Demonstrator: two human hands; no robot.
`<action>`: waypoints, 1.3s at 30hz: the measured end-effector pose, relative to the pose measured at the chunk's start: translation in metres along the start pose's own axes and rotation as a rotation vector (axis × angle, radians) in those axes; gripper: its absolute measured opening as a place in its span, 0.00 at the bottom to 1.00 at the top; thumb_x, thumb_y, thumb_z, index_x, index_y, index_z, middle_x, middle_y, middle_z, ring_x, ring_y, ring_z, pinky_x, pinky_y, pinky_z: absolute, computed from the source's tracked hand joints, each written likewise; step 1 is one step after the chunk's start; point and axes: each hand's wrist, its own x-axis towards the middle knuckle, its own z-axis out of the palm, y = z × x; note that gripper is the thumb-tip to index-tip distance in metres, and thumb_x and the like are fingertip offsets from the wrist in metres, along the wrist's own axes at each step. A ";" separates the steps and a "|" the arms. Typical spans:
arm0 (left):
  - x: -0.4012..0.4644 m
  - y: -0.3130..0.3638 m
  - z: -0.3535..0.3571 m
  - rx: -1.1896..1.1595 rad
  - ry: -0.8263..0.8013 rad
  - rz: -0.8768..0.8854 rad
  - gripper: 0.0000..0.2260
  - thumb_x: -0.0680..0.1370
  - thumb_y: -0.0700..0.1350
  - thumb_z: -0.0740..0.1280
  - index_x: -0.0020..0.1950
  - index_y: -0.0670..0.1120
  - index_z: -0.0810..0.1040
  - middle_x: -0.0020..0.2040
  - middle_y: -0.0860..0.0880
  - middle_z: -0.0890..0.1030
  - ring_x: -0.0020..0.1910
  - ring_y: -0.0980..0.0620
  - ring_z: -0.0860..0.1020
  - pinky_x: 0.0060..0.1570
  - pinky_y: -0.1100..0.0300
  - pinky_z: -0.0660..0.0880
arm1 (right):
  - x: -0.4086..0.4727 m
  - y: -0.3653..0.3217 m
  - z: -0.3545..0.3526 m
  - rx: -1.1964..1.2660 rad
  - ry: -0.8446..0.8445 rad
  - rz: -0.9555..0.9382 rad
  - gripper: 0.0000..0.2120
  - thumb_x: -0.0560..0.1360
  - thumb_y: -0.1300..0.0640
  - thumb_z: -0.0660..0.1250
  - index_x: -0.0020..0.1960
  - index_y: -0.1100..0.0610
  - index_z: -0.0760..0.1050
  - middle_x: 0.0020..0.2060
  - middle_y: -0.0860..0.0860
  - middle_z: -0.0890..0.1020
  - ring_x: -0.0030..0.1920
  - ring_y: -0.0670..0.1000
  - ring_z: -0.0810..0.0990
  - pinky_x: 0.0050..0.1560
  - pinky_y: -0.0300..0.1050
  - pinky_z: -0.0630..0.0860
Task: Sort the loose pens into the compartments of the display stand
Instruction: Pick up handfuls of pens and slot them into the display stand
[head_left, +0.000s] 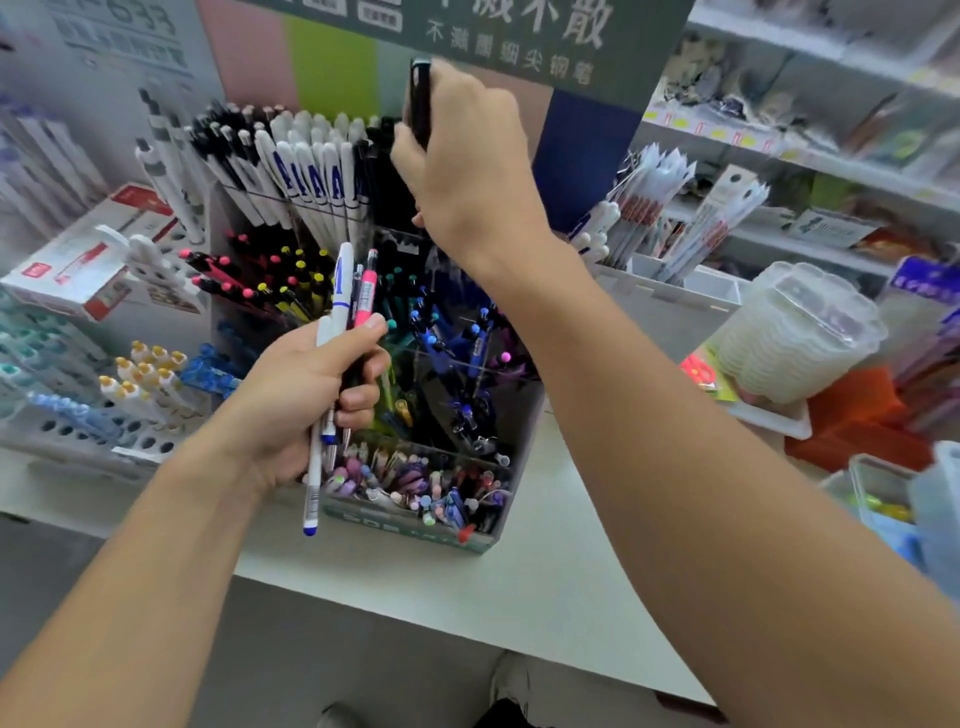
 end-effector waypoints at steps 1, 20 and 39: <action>0.002 0.002 0.002 -0.002 -0.008 0.001 0.07 0.81 0.47 0.65 0.53 0.46 0.69 0.32 0.50 0.70 0.23 0.57 0.63 0.20 0.67 0.60 | 0.002 -0.002 0.000 -0.050 -0.054 0.006 0.07 0.79 0.61 0.64 0.45 0.57 0.67 0.40 0.54 0.77 0.37 0.60 0.81 0.38 0.55 0.82; 0.001 0.003 0.000 -0.056 -0.010 -0.002 0.05 0.83 0.44 0.64 0.54 0.45 0.69 0.34 0.49 0.71 0.24 0.57 0.64 0.19 0.67 0.61 | -0.016 0.011 -0.005 -0.002 -0.013 -0.006 0.23 0.72 0.62 0.76 0.64 0.55 0.72 0.36 0.51 0.80 0.34 0.51 0.78 0.46 0.52 0.81; -0.024 -0.019 -0.003 -0.087 -0.127 -0.011 0.09 0.81 0.44 0.65 0.58 0.40 0.74 0.42 0.45 0.83 0.28 0.56 0.69 0.27 0.67 0.67 | -0.042 0.009 -0.027 -0.115 0.146 -0.088 0.13 0.75 0.48 0.72 0.55 0.55 0.84 0.43 0.49 0.86 0.39 0.50 0.83 0.46 0.49 0.81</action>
